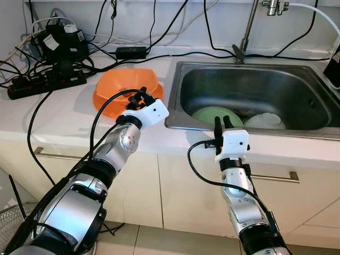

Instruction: Kitchen organization

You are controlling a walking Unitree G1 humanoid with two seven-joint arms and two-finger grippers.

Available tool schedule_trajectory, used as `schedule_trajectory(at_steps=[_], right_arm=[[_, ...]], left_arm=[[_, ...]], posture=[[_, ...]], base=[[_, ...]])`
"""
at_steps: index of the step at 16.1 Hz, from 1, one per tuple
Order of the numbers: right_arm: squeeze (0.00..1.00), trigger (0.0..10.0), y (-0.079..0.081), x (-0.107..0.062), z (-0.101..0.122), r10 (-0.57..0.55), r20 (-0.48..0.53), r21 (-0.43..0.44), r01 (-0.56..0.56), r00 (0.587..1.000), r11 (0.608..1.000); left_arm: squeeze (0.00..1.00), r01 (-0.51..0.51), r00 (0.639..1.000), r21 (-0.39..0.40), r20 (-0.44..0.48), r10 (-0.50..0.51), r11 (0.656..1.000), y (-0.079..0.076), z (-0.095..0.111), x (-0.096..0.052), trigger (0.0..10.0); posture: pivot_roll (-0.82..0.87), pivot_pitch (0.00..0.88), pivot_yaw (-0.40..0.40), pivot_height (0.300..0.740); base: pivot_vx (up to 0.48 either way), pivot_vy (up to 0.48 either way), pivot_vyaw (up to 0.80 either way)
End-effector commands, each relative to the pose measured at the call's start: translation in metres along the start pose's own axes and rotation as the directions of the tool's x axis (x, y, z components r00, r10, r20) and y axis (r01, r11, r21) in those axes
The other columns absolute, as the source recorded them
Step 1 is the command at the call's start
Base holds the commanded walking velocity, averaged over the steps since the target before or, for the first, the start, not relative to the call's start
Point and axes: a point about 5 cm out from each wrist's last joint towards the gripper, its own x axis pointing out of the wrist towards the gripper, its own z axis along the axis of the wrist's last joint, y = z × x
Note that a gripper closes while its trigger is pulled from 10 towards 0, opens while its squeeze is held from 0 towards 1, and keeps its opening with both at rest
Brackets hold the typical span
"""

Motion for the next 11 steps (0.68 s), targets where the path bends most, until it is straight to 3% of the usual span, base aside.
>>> schedule_trajectory(at_steps=[1, 11], right_arm=[[0.0, 10.0, 0.0013, 0.0005, -0.0003, 0.001, -0.005, 0.006, -0.001, 1.0, 1.0], [0.0, 10.0, 0.0021, 0.0009, -0.0002, 0.006, -0.006, 0.007, -0.006, 1.0, 1.0]], left_arm=[[0.0, -0.031, 0.999, 0.016, 0.009, 0.031, 0.999, 0.0098, 0.0027, 0.0043, 0.0], [0.0, -0.058, 0.998, 0.014, 0.019, 0.058, 0.998, 0.0115, 0.003, 0.0039, 0.0]], posture=[[0.07, 0.011, 0.055, 0.74], [0.08, 0.013, 0.05, 0.74]], base=[[0.0, 0.0, 0.0], [0.0, 0.0, 0.0]])
